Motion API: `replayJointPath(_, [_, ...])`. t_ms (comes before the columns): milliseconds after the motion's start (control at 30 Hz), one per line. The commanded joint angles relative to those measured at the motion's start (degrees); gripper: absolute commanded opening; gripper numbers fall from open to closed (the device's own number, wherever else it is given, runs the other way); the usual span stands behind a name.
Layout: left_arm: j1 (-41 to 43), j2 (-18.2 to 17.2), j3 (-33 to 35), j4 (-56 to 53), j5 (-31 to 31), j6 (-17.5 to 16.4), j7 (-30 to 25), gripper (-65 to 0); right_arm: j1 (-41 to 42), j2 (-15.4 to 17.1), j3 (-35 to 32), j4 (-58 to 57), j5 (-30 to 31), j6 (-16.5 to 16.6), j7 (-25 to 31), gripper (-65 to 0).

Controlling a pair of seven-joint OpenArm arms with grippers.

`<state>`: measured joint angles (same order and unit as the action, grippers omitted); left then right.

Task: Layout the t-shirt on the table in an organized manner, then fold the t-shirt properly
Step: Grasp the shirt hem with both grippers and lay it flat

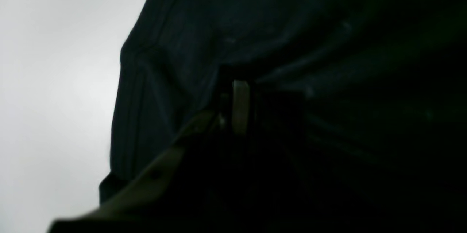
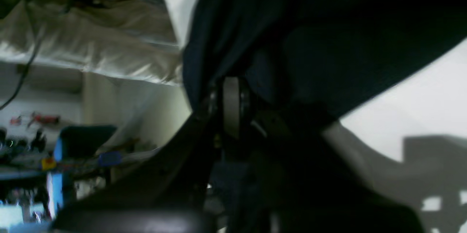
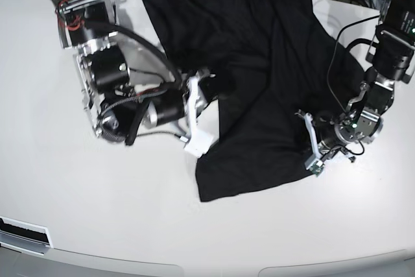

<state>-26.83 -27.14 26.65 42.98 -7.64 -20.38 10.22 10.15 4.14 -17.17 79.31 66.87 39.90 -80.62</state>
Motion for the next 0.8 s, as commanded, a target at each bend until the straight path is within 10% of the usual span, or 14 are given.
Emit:
replayJointPath(0, [-0.68,-1.38,0.13,-0.28,1.73,0.96,3.52,-65.0,0.24,-0.31,-1.53,1.73,1.05,0.1,0.62,-65.0])
replayJointPath(200, [-1.51,-4.04,0.13,-0.28,1.81,2.64,3.54,-65.0,-4.13,-0.15,-8.72,2.6,-20.57,0.1,0.62,-65.0])
replayJointPath(433, [-1.46,-6.93,0.13,-0.24,1.14,2.38,4.59,-65.0,-8.81,0.9,-9.05,2.6,-46.18,0.0,19.85,-65.0])
replayJointPath(767, [-1.51,-7.37,0.13,-0.24,0.74,1.11,5.25,-65.0,-9.03,3.19,-9.03,1.68,-63.98,-11.82,30.36,-65.0])
